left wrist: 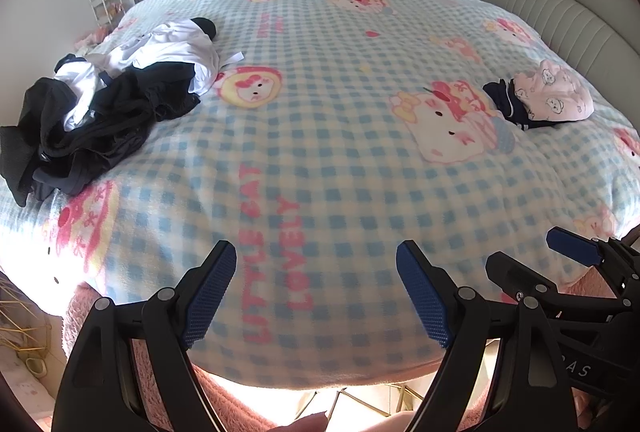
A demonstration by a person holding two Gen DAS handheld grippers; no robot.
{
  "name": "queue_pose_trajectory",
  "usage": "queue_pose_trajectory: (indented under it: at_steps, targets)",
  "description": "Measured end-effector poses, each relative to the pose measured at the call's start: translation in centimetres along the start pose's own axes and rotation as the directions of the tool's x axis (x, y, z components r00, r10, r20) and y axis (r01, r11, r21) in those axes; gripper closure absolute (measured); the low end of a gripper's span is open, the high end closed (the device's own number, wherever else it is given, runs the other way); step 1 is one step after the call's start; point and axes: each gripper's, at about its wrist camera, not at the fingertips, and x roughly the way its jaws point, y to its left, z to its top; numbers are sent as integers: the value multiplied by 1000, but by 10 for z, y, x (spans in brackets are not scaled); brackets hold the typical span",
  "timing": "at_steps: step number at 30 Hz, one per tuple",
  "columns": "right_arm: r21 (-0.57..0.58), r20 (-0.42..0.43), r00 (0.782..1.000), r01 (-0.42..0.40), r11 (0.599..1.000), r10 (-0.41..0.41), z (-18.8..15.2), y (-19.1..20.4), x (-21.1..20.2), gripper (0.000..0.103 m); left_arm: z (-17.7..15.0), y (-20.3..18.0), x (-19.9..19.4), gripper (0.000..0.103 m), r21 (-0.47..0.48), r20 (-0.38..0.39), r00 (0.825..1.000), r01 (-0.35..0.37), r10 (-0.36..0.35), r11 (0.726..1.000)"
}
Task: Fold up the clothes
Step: 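Move both grippers toward the pile of black and white clothes, then grasp the white navy-trimmed T-shirt with the right gripper and pull it out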
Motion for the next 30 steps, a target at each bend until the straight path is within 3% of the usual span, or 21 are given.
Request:
queue_pose_trajectory:
  at_steps: [2,5,8,11,17,19,21,25,30]
  targets:
    - [-9,-8,1000,-5,1000,5,2,5,4,18,3,4,-1,19,-3,1,1000,2,-2,1000]
    - [-28,-17,1000,-19,999,19,6,14,8,18,13,27,-9,19,-49,18,997,73,-72,996]
    - [-75,-19,997,-79,994,77,18,36,12,18,16,51,-18,19,-90,54,998,48,-44,995]
    - [-113,-16,988,-152,982,152,40,60,13,18,12,84,-23,19,-162,100,992,96,-80,982]
    - [-238,46,985,-148,960,163,102,122,24,18,27,142,-11,19,-241,133,989,98,-67,966]
    - [-242,61,991,-100,965,118,121,143,43,18,31,160,-4,19,-290,152,986,117,-75,950]
    - [-228,22,996,-83,970,90,136,161,66,18,33,176,1,19,-347,164,985,104,-49,932]
    - [-220,-13,987,-159,963,160,150,195,91,18,47,208,17,20,-362,172,982,-11,78,932]
    - [-279,33,983,-164,946,180,179,240,116,18,103,267,63,20,-394,243,962,-21,126,919]
